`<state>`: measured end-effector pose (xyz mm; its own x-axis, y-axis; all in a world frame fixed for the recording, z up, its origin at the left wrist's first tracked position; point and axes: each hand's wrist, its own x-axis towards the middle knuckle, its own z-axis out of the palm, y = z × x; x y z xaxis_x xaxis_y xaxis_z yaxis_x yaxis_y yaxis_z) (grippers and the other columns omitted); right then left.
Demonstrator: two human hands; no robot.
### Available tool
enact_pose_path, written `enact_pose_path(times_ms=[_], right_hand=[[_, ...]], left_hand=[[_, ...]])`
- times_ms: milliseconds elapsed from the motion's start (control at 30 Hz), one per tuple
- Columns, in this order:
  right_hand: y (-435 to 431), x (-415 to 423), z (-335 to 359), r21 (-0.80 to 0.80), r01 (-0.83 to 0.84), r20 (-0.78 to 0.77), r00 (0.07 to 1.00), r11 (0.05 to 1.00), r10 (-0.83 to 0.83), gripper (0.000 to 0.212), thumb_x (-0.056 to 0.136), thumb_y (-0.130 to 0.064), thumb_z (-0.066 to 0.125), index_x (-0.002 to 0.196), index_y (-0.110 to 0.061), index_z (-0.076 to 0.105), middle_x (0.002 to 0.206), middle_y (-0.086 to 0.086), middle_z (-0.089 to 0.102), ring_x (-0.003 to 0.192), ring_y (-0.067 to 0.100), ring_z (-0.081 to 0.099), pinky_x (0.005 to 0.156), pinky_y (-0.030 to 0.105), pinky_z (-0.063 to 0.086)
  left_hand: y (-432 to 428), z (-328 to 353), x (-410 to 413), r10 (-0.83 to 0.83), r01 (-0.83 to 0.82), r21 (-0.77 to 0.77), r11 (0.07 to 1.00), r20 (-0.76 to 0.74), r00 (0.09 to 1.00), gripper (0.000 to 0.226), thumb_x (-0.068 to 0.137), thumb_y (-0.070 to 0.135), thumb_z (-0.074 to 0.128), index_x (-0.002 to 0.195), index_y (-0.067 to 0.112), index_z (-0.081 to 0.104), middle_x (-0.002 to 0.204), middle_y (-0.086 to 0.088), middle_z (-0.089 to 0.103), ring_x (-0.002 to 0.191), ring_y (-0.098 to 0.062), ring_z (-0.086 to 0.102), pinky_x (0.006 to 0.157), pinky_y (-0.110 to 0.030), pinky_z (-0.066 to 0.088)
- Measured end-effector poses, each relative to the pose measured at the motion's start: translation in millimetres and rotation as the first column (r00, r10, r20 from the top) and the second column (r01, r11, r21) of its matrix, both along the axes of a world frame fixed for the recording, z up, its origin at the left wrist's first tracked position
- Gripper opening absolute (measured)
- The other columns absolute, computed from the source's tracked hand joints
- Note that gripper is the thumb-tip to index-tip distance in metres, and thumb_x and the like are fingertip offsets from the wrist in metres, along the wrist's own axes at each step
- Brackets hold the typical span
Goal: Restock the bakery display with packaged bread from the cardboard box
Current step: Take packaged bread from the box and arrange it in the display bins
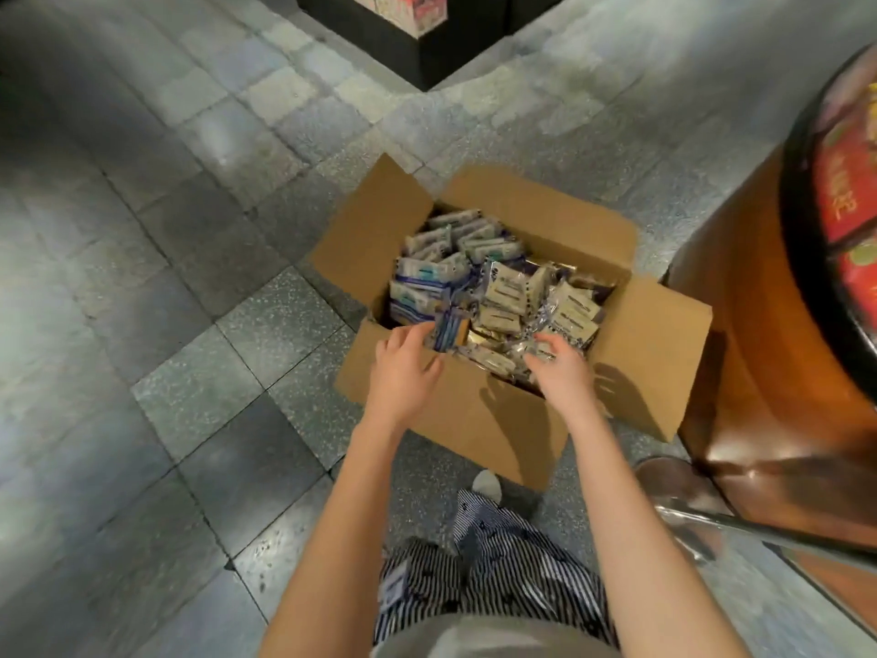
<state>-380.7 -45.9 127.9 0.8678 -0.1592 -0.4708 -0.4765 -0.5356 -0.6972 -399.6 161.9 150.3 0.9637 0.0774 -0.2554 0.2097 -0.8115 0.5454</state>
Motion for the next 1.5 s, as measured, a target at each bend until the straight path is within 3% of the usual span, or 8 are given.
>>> enact_pose_path(times_ms=[133, 400, 533, 633, 800, 1100, 1267, 1500], right_hand=[[-7.2, 21.3, -26.2, -0.023, -0.01, -0.098, 0.995, 1.0, 0.008, 0.049, 0.099, -0.021, 0.056, 0.146, -0.013, 0.042, 0.145, 0.01, 0.046, 0.118, 0.028, 0.057, 0.084, 0.029, 0.046], [2.7, 48.2, -92.2, -0.04, -0.061, -0.26, 0.964, 0.997, 0.049, 0.052, 0.099, -0.029, 0.056, 0.146, -0.013, 0.042, 0.151, 0.01, 0.042, 0.127, 0.025, 0.052, 0.099, 0.029, 0.041], [7.9, 71.5, -126.8, -0.036, -0.062, -0.3, 0.953, 0.997, 0.048, 0.056, 0.098, -0.038, 0.055, 0.146, -0.013, 0.041, 0.142, 0.014, 0.051, 0.094, 0.017, 0.062, 0.09, 0.031, 0.046], [9.8, 87.4, -159.6, -0.001, -0.025, -0.368, 0.93, 1.0, 0.023, 0.061, 0.097, -0.046, 0.054, 0.149, -0.018, 0.038, 0.151, 0.009, 0.042, 0.128, 0.027, 0.052, 0.109, 0.04, 0.041], [15.9, 102.5, -198.6, -0.014, 0.095, -0.427, 0.9, 0.995, -0.091, 0.057, 0.1, -0.049, 0.046, 0.145, -0.013, 0.044, 0.127, 0.011, 0.058, 0.111, 0.027, 0.057, 0.092, 0.037, 0.048], [25.0, 109.9, -239.3, -0.081, 0.455, -0.523, 0.738, 0.887, -0.427, 0.062, 0.089, -0.057, 0.06, 0.139, -0.021, 0.053, 0.125, 0.008, 0.064, 0.115, 0.031, 0.059, 0.099, 0.046, 0.05], [30.0, 114.6, -237.6, -0.022, 0.59, -0.502, 0.691, 0.807, -0.52, 0.04, 0.09, -0.026, 0.07, 0.125, -0.009, 0.063, 0.12, 0.005, 0.065, 0.099, 0.017, 0.06, 0.083, 0.026, 0.045], [41.1, 116.8, -232.1, -0.02, 0.586, -0.44, 0.722, 0.81, -0.534, 0.026, 0.093, -0.021, 0.065, 0.117, -0.009, 0.065, 0.094, -0.003, 0.063, 0.074, 0.004, 0.054, 0.059, 0.017, 0.039]], left_hand=[[-2.8, -27.2, 30.8, 0.02, -0.024, -0.039, 0.999, -0.101, 0.995, 0.05, 0.099, 0.031, 0.054, 0.147, 0.028, 0.039, 0.148, -0.006, 0.041, 0.134, -0.03, 0.032, 0.106, -0.044, 0.034], [11.0, -90.7, 88.0, 0.038, -0.066, -0.1, 0.993, -0.263, 0.964, 0.054, 0.098, 0.022, 0.057, 0.147, 0.026, 0.037, 0.145, -0.011, 0.044, 0.136, -0.03, 0.035, 0.109, -0.042, 0.034], [16.3, -126.2, 124.7, 0.042, -0.094, -0.143, 0.985, -0.336, 0.941, 0.056, 0.099, 0.022, 0.057, 0.149, 0.025, 0.032, 0.134, -0.008, 0.05, 0.125, -0.026, 0.049, 0.094, -0.032, 0.04], [22.9, -154.0, 153.7, 0.012, -0.07, -0.159, 0.985, -0.339, 0.941, 0.055, 0.1, 0.02, 0.054, 0.151, 0.022, 0.031, 0.117, -0.004, 0.058, 0.114, -0.022, 0.054, 0.087, -0.036, 0.048], [34.5, -195.7, 190.2, -0.019, -0.046, -0.136, 0.99, -0.444, 0.896, 0.064, 0.102, 0.029, 0.05, 0.155, 0.038, 0.015, 0.108, -0.01, 0.056, 0.068, -0.015, 0.054, 0.052, -0.026, 0.036], [49.0, -230.5, 208.3, 0.019, -0.088, -0.094, 0.992, -0.569, 0.822, 0.046, 0.104, 0.042, 0.041, 0.148, 0.034, 0.032, 0.117, 0.001, 0.053, 0.101, -0.021, 0.053, 0.079, -0.033, 0.042], [52.8, -230.9, 216.6, 0.098, -0.134, -0.021, 0.991, -0.572, 0.815, 0.036, 0.103, 0.041, 0.044, 0.129, 0.016, 0.047, 0.11, -0.007, 0.059, 0.102, -0.029, 0.058, 0.076, -0.035, 0.044], [57.6, -209.4, 201.4, 0.154, -0.173, 0.007, 0.985, -0.481, 0.863, 0.026, 0.099, 0.038, 0.054, 0.111, 0.015, 0.051, 0.092, -0.003, 0.063, 0.067, -0.013, 0.053, 0.05, -0.024, 0.034]])
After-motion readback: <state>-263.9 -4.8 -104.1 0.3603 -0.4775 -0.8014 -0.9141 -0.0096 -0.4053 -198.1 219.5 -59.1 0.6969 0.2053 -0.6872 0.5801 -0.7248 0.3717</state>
